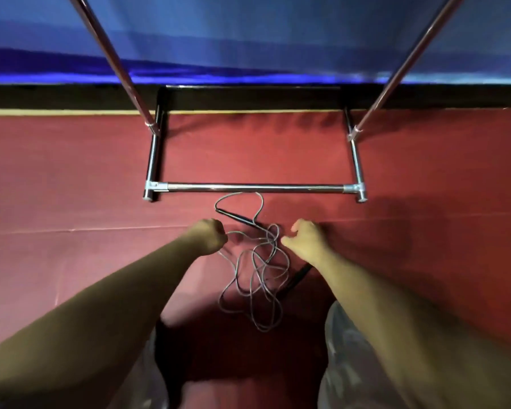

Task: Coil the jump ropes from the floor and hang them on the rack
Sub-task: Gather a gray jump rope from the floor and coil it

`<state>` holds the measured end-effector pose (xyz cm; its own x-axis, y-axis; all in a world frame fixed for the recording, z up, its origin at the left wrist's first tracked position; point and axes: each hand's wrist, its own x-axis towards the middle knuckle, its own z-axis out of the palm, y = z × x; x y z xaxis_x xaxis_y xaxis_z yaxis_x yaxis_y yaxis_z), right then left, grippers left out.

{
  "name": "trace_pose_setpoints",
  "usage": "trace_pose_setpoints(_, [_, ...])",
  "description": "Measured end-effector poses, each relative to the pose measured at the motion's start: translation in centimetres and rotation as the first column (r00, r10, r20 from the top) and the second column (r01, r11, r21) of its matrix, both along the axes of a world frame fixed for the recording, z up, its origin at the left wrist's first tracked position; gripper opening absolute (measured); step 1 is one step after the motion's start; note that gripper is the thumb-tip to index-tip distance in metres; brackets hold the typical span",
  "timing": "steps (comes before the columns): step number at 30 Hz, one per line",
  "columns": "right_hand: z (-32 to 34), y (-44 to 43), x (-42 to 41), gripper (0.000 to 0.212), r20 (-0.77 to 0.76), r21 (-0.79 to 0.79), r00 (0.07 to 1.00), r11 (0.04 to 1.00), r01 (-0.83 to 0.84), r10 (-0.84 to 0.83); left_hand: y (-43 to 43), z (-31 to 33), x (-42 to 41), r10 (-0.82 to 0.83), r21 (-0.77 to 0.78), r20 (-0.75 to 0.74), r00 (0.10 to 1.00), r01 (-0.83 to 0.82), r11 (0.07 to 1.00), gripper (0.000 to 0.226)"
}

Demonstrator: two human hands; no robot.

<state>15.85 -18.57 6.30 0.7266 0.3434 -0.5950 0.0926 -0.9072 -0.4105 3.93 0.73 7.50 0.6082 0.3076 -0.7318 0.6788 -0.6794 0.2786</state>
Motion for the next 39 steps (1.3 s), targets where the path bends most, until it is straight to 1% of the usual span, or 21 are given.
trace_pose_setpoints(3, [-3.7, -1.2, -1.0, 0.047, -0.017, -0.104, 0.997, 0.992, -0.073, 0.071, -1.7, -4.2, -1.6, -0.061, -0.012, -0.009, 0.998, 0.061, 0.998, 0.037])
trace_pose_setpoints(4, [-4.8, -1.5, -1.4, 0.048, -0.026, -0.13, 0.995, 0.986, -0.103, 0.1, -2.4, -5.4, -2.1, -0.072, -0.025, -0.001, 0.997, 0.072, 0.997, 0.044])
trace_pose_setpoints(6, [-6.8, -2.1, -2.5, 0.047, -0.056, -0.169, 0.985, 0.971, -0.17, 0.163, -4.0, -7.9, -3.1, -0.082, -0.067, 0.046, 0.996, 0.085, 0.994, 0.068])
trace_pose_setpoints(7, [-7.8, -2.5, -3.1, 0.047, -0.072, -0.175, 0.979, 0.964, -0.201, 0.191, -4.6, -9.0, -3.7, -0.059, -0.081, 0.042, 0.997, 0.062, 0.995, 0.071])
trace_pose_setpoints(9, [-9.6, -3.1, -4.3, 0.049, -0.103, -0.189, 0.971, 0.954, -0.233, 0.217, -5.3, -11.4, -4.8, -0.023, -0.063, -0.023, 0.999, 0.021, 0.998, 0.063])
trace_pose_setpoints(12, [-11.5, -4.3, -6.0, 0.048, -0.132, -0.199, 0.955, 0.937, -0.287, 0.264, -6.2, -13.8, -6.8, -0.069, -0.051, -0.093, 0.993, 0.064, 0.997, 0.063])
trace_pose_setpoints(15, [-12.2, -5.3, -6.9, 0.038, -0.118, -0.2, 0.946, 0.926, -0.321, 0.303, -6.1, -15.4, -9.2, -0.092, -0.018, 0.009, 0.996, 0.092, 0.996, 0.038])
trace_pose_setpoints(17, [-12.1, -5.6, -6.6, 0.036, -0.122, -0.208, 0.949, 0.928, -0.31, 0.29, -5.3, -15.2, -9.9, -0.061, -0.071, 0.071, 0.996, 0.066, 0.995, 0.032])
trace_pose_setpoints(19, [-11.2, -5.1, -5.9, 0.041, -0.141, -0.217, 0.957, 0.936, -0.278, 0.252, -4.0, -13.9, -9.2, -0.056, -0.074, 0.057, 0.997, 0.061, 0.995, 0.032])
trace_pose_setpoints(21, [-9.4, -4.0, -4.8, 0.047, -0.119, -0.194, 0.97, 0.953, -0.231, 0.21, -2.6, -11.3, -7.1, 0.119, -0.103, 0.049, 0.992, -0.113, 0.988, 0.029])
trace_pose_setpoints(23, [-6.7, -2.2, -3.8, 0.05, -0.137, -0.091, 0.977, 0.98, -0.179, 0.165, -1.7, -7.5, -4.8, 0.371, -0.309, 0.128, 0.92, -0.318, 0.896, 0.021])
trace_pose_setpoints(24, [-4.9, -1.3, -3.3, 0.049, -0.202, 0.011, 0.973, 0.993, -0.113, 0.113, -1.5, -5.4, -3.7, 0.463, -0.413, 0.166, 0.871, -0.365, 0.834, 0.014])
trace_pose_setpoints(25, [-3.0, -0.3, -3.0, 0.049, -0.296, 0.11, 0.953, 0.993, -0.04, 0.071, -1.3, -3.2, -2.6, 0.55, -0.524, 0.195, 0.812, -0.388, 0.758, 0.011])
trace_pose_setpoints(26, [-0.9, 0.5, -2.7, 0.048, -0.379, 0.191, 0.924, 0.982, 0.018, 0.057, -1.4, -0.7, -1.6, 0.63, -0.622, 0.187, 0.754, -0.405, 0.67, 0.017])
trace_pose_setpoints(27, [1.3, 1.1, -2.6, 0.043, -0.424, 0.251, 0.902, 0.968, 0.032, 0.08, -1.5, 1.7, -0.7, 0.693, -0.705, 0.173, 0.7, -0.403, 0.583, 0.021])
trace_pose_setpoints(29, [5.4, 1.9, -2.7, 0.022, -0.421, 0.334, 0.892, 0.942, -0.015, 0.164, -1.8, 6.9, 0.6, 0.764, -0.796, 0.148, 0.628, -0.384, 0.469, 0.021])
trace_pose_setpoints(30, [7.4, 1.9, -2.9, 0.014, -0.398, 0.355, 0.899, 0.934, -0.034, 0.184, -2.0, 9.3, 1.0, 0.785, -0.821, 0.144, 0.603, -0.371, 0.435, 0.019])
trace_pose_setpoints(31, [9.1, 1.9, -3.0, 0.014, -0.364, 0.369, 0.91, 0.928, -0.052, 0.196, -2.1, 11.6, 1.3, 0.8, -0.838, 0.149, 0.581, -0.354, 0.414, 0.019])
trace_pose_setpoints(32, [10.6, 1.7, -3.1, 0.019, -0.322, 0.383, 0.925, 0.921, -0.069, 0.203, -2.2, 14.0, 1.4, 0.801, -0.847, 0.175, 0.572, -0.328, 0.419, 0.019])
trace_pose_setpoints(36, [16.3, -0.4, -3.2, 0.024, -0.087, 0.433, 0.986, 0.897, -0.092, 0.144, -2.3, 22.9, 0.7, 0.777, -0.84, 0.34, 0.53, -0.199, 0.504, 0.021])
trace_pose_setpoints(39, [19.6, -2.5, -3.6, 0.025, 0.076, 0.41, 0.992, 0.904, -0.123, 0.1, -2.7, 28.7, -0.7, 0.76, -0.82, 0.453, 0.466, -0.118, 0.56, 0.023])
